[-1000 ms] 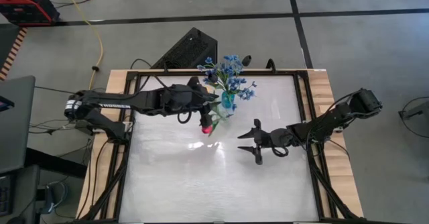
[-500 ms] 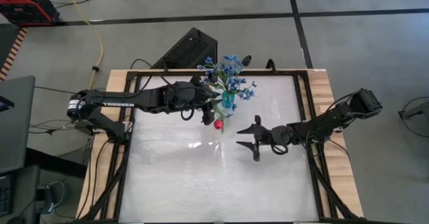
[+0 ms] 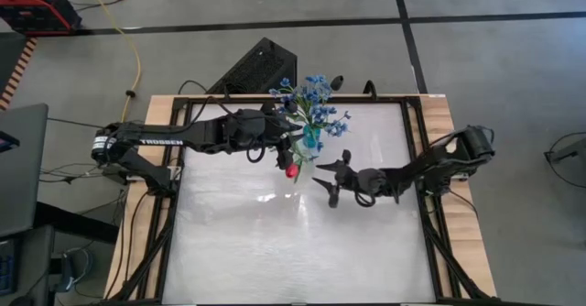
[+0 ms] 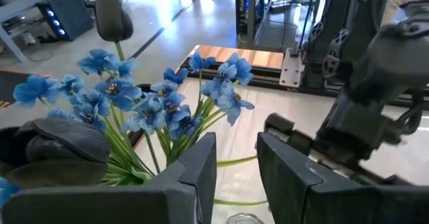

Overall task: Sort flowers into vase by color
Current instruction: Return to Home Position

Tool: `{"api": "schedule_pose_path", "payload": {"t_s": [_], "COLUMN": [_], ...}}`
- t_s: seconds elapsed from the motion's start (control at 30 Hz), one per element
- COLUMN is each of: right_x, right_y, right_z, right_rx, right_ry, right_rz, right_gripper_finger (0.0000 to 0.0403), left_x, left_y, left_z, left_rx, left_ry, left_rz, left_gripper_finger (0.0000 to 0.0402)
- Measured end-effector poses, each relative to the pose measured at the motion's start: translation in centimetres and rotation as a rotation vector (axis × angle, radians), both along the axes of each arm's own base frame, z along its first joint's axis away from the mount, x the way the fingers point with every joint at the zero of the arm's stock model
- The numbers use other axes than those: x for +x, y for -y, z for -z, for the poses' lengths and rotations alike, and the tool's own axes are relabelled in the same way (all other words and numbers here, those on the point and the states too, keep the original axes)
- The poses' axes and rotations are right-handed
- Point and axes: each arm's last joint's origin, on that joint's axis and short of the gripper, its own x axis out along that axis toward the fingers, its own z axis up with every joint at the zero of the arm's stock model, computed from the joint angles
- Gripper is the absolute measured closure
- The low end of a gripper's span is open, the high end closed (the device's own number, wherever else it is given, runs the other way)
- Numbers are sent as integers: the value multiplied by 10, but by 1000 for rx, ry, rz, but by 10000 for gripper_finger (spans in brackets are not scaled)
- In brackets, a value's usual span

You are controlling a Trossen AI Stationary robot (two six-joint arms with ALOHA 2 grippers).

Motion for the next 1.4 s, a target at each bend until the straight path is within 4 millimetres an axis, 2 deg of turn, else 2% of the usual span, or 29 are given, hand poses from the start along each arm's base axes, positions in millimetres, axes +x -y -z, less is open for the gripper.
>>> {"api": "schedule_pose_path", "payload": {"t_s": [0.33, 0.5, 0.7, 0.87, 1.07, 1.23, 1.33, 1.4], "right_x": [5, 6, 6, 4, 1, 0, -2, -3], "right_y": [23, 29, 39, 41, 53, 66, 70, 73], "right_z": [15, 16, 17, 23, 27, 28, 29, 31], "right_rx": [-24, 8, 20, 19, 41, 92, 115, 137], "right_ry": [-65, -67, -71, -144, -176, -157, -164, -176], "right_rz": [83, 23, 29, 34, 147, 212, 236, 253], "right_gripper_finger": [185, 184, 184, 184, 188, 232, 294, 349], "left_x": [0, 0, 0, 0, 0, 0, 0, 0], "left_y": [0, 0, 0, 0, 0, 0, 0, 0], "left_z": [0, 0, 0, 0, 0, 0, 0, 0], "left_rx": [0, 0, -1, -2, -2, -2, -3, -3], "left_ry": [0, 0, 0, -4, -4, -4, -3, -3], "left_rz": [0, 0, -1, -1, -1, -1, -2, -2], "left_gripper_finger": [304, 304, 304, 304, 304, 304, 304, 304]}}
